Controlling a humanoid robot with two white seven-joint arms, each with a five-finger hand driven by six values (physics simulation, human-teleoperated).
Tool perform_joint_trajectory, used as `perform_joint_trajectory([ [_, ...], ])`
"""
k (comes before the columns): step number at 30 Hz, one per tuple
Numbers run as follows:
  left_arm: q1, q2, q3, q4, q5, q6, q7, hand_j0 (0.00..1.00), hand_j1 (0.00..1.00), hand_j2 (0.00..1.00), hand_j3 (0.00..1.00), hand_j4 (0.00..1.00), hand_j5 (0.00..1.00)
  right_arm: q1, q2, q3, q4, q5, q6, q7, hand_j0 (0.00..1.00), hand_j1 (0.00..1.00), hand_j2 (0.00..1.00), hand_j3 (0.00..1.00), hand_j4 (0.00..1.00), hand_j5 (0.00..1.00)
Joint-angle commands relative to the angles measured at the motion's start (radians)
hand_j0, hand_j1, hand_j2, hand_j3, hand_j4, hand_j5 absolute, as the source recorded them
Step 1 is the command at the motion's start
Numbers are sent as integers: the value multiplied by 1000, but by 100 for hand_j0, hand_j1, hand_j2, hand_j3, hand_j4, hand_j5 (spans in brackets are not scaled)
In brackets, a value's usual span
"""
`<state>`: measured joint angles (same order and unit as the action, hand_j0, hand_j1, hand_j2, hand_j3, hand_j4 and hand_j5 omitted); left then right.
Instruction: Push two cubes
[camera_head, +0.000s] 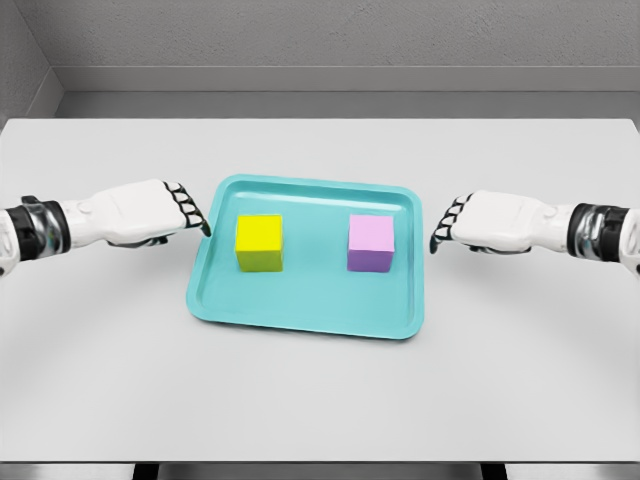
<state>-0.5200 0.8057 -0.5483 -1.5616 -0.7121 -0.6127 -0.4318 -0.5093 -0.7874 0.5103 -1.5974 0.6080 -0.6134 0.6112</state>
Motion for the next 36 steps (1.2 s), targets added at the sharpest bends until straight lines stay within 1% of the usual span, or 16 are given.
perform_joint_trajectory([
  [1, 0, -5, -2, 0, 3, 2, -1, 71, 71, 71, 71, 71, 71, 0, 5, -1, -1, -7, 3, 0, 65, 65, 65, 65, 65, 65],
  [8, 0, -37, -6, -2, 3, 2, -2, 71, 71, 71, 71, 71, 71, 2, 23, 4, 2, -2, 3, 0, 65, 65, 65, 65, 65, 65],
  [9, 0, -39, -6, -2, 3, 2, -8, 71, 71, 71, 71, 71, 71, 2, 34, 8, 2, 1, 3, 0, 65, 65, 65, 65, 65, 65],
  [12, 0, -43, -6, 0, 5, 2, -16, 71, 71, 71, 71, 71, 71, 0, 48, 19, 33, 1, 3, 0, 65, 65, 65, 65, 65, 65],
  [14, 0, -49, -6, 0, 5, 2, -18, 71, 71, 71, 71, 71, 71, 0, 54, 19, 33, 3, 3, 0, 65, 65, 65, 65, 65, 65],
  [17, 0, -60, -6, -2, 5, 2, -18, 71, 71, 71, 71, 71, 71, -2, 68, 20, 54, 3, 3, 0, 65, 65, 65, 65, 65, 65],
  [28, -3, -85, -6, -2, 3, 2, -19, 71, 71, 71, 71, 71, 71, -9, 97, 20, 54, 4, 3, 0, 64, 64, 64, 64, 64, 64],
  [29, -3, -86, -6, -2, 5, 2, -36, 71, 71, 71, 71, 71, 71, -9, 102, 20, 54, 4, 3, 0, 64, 64, 64, 64, 64, 64],
  [36, -5, -108, -6, -2, 3, 2, -45, 71, 71, 71, 71, 71, 71, -9, 119, 20, 54, 6, 3, 0, 64, 64, 64, 64, 64, 64],
])
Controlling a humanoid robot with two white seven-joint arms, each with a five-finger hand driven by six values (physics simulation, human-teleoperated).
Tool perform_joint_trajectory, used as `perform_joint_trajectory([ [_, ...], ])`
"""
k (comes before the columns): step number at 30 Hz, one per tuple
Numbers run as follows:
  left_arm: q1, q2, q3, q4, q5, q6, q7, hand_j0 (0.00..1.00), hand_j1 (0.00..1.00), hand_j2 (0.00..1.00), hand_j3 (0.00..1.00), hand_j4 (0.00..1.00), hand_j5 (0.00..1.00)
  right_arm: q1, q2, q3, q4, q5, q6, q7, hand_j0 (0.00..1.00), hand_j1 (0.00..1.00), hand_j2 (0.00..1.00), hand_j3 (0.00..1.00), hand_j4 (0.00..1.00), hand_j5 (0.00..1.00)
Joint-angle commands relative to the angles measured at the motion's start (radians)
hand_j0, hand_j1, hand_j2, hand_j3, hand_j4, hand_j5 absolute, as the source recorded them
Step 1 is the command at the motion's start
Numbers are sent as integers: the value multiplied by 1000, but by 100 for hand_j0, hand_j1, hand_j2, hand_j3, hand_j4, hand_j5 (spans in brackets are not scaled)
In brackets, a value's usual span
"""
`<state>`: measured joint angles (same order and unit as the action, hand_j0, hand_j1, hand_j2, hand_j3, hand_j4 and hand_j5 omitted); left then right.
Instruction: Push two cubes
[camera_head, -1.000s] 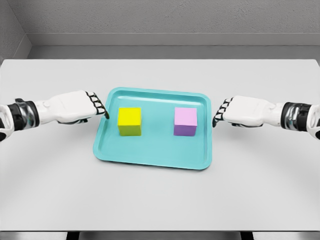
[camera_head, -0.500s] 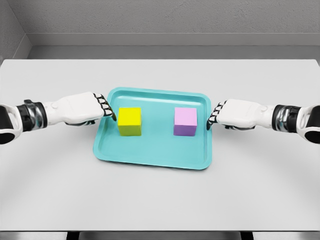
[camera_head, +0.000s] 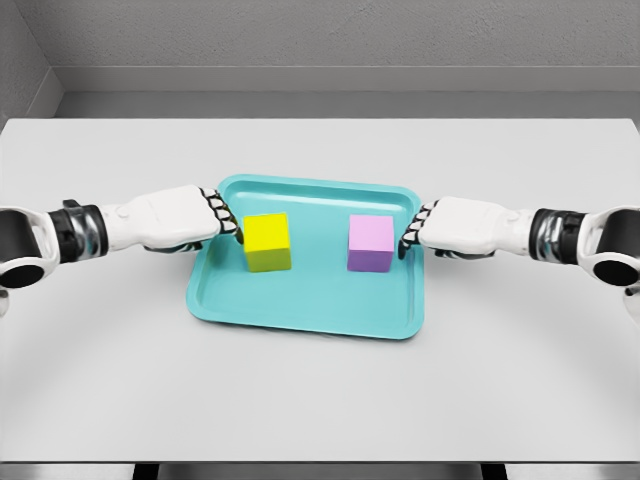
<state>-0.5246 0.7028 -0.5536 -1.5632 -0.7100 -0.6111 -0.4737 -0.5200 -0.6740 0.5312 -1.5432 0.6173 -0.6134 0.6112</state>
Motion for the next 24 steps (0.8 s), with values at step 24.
perform_joint_trajectory([
  [24, -8, -62, 1, -12, 3, 0, -40, 71, 71, 71, 71, 71, 71, -78, 85, 24, 121, 42, 3, 0, 64, 64, 64, 64, 64, 64],
])
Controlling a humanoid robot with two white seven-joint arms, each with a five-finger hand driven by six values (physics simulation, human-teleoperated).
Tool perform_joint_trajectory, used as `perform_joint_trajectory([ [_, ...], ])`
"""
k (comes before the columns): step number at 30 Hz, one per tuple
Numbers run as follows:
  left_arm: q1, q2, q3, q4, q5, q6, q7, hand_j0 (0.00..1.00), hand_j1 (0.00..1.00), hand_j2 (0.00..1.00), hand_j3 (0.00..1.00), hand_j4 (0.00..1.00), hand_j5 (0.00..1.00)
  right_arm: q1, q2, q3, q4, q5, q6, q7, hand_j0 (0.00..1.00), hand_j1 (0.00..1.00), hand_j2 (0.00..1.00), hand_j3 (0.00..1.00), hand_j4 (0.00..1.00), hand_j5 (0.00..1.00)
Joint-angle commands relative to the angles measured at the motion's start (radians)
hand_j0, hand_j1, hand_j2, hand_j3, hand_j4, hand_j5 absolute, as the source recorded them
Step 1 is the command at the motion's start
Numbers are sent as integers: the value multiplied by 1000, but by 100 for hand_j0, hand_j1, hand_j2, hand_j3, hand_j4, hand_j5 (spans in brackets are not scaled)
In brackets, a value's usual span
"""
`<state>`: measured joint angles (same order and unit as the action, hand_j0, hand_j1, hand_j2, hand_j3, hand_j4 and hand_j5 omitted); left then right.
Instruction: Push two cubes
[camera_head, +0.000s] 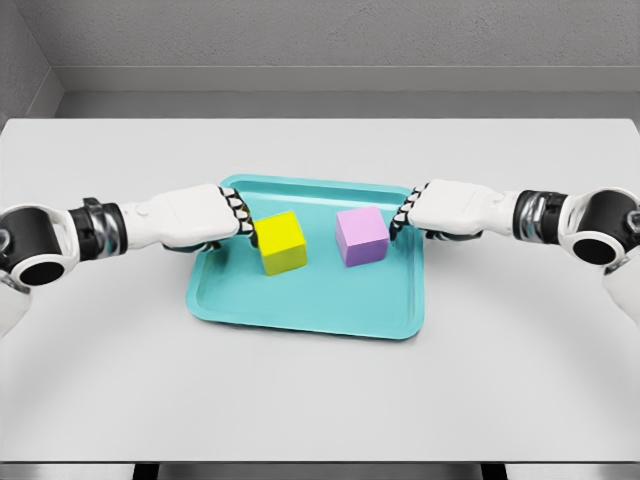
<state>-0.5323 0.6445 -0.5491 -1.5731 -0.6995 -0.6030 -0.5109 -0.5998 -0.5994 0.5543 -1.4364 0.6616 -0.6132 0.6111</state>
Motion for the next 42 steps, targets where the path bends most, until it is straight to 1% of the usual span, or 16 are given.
perform_joint_trajectory([
  [1, 0, -3, -3, -2, -8, -8, -3, 71, 71, 71, 71, 71, 71, 0, 12, 6, 16, 3, 2, 0, 64, 64, 64, 64, 64, 64],
  [6, 0, -11, -2, -4, -8, -8, -3, 71, 71, 71, 71, 71, 71, -2, 36, 13, 16, 6, 2, 0, 64, 64, 64, 64, 64, 64],
  [9, 0, -11, -2, -12, -6, -8, -4, 71, 71, 71, 71, 71, 71, -15, 46, 36, 21, 18, 2, 0, 64, 64, 64, 64, 64, 64],
  [11, -2, -11, -2, -12, -6, -8, -4, 71, 71, 71, 71, 71, 71, -25, 61, 39, 47, 27, 2, 0, 64, 64, 64, 64, 64, 64],
  [14, -5, -11, -2, -12, -6, -8, -4, 71, 71, 71, 71, 71, 71, -29, 69, 44, 50, 30, 2, 0, 64, 64, 64, 64, 64, 64],
  [16, -5, -11, -2, -12, -6, -8, -4, 71, 71, 71, 71, 71, 71, -32, 73, 44, 70, 32, 2, 0, 64, 64, 64, 64, 64, 64],
  [21, -8, -23, 0, -12, -5, -8, -17, 71, 71, 71, 71, 71, 71, -48, 93, 55, 82, 32, 2, 0, 64, 64, 64, 64, 64, 64],
  [28, -8, -31, 0, -12, -5, -8, -18, 71, 71, 71, 71, 71, 71, -52, 101, 64, 90, 32, 2, 0, 64, 64, 64, 64, 64, 64],
  [32, -3, -26, 8, -1, -6, -8, -20, 72, 72, 72, 72, 72, 72, -60, 109, 64, 113, 46, 2, 0, 64, 64, 64, 64, 64, 64],
  [33, -3, -23, 9, -1, -5, -8, -20, 70, 70, 70, 70, 70, 70, -67, 119, 64, 128, 47, 2, 0, 64, 64, 64, 64, 64, 64],
  [34, -3, -20, 9, -1, -5, -8, -21, 64, 64, 64, 64, 64, 64, -67, 119, 64, 131, 47, 2, 0, 64, 64, 64, 64, 64, 64],
  [35, -5, -20, 11, -1, -5, -8, -29, 59, 59, 59, 59, 59, 59, -69, 119, 64, 133, 49, 2, 0, 64, 64, 64, 64, 64, 64],
  [37, -8, -19, 14, 1, -3, -8, -29, 55, 55, 55, 55, 55, 55, -74, 121, 64, 134, 49, 2, 0, 64, 64, 64, 64, 64, 64],
  [38, -6, -12, 18, 1, -2, -8, -29, 53, 53, 53, 53, 53, 53, -74, 133, 64, 139, 50, 2, 0, 64, 64, 64, 64, 64, 64],
  [41, -9, 11, 24, -1, 5, -8, -29, 52, 52, 52, 52, 52, 52, -86, 141, 64, 157, 59, 2, 0, 64, 64, 64, 64, 64, 64],
  [42, -8, 17, 38, -2, 5, -8, -29, 52, 52, 52, 52, 52, 52, -87, 144, 64, 160, 59, 2, 0, 64, 64, 64, 64, 64, 64],
])
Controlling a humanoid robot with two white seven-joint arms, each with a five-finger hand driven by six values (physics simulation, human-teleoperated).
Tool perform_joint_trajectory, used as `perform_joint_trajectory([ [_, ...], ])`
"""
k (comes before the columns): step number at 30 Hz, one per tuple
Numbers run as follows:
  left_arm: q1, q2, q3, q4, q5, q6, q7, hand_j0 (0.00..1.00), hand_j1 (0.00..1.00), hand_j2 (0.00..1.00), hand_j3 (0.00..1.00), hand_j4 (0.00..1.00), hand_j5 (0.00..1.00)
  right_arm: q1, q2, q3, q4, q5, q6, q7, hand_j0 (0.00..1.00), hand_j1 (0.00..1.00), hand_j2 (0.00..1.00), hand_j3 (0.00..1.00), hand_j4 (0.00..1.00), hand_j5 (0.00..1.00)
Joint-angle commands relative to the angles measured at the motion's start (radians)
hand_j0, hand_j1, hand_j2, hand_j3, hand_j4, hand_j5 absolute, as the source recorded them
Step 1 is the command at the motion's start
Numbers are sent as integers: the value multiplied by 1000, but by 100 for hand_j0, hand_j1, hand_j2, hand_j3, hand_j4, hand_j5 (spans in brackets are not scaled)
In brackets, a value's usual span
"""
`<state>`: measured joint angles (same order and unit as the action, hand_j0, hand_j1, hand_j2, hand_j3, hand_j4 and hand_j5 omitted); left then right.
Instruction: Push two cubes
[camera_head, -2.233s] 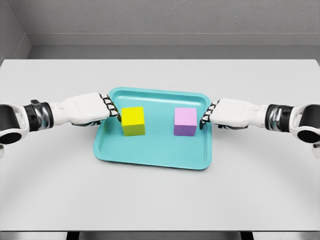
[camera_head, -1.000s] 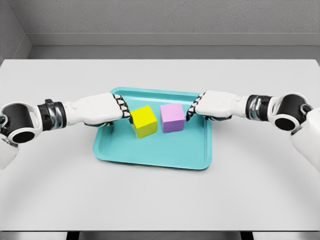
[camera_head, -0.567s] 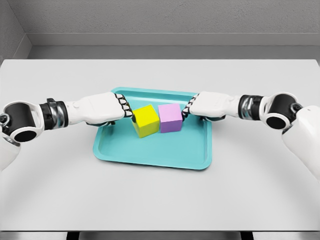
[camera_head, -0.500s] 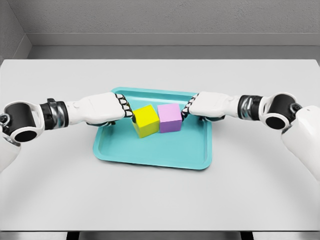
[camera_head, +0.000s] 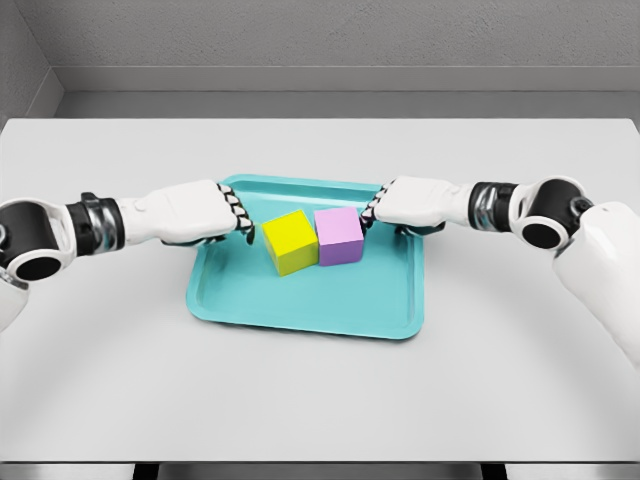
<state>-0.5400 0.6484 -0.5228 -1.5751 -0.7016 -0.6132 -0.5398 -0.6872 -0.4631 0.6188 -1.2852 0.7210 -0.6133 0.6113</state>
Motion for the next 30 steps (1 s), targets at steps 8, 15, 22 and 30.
perform_joint_trajectory([
  [8, 0, 86, 67, -3, 45, 2, 0, 52, 52, 52, 52, 52, 52, -15, 27, 15, 17, 2, 2, 0, 64, 64, 64, 64, 64, 64],
  [15, -2, 123, 69, -11, 68, 2, 0, 53, 53, 53, 53, 53, 53, -37, 17, 15, 41, 2, 2, 0, 64, 64, 64, 64, 64, 64],
  [22, 14, 293, 135, 0, 175, 2, 3, 76, 76, 76, 76, 76, 76, -14, -219, -108, -158, -98, 2, 0, 65, 65, 65, 65, 65, 65],
  [30, 21, 336, 181, 116, 226, 2, 3, 100, 100, 100, 100, 100, 100, 224, -341, -425, -221, -206, 2, 0, 69, 69, 69, 69, 69, 69],
])
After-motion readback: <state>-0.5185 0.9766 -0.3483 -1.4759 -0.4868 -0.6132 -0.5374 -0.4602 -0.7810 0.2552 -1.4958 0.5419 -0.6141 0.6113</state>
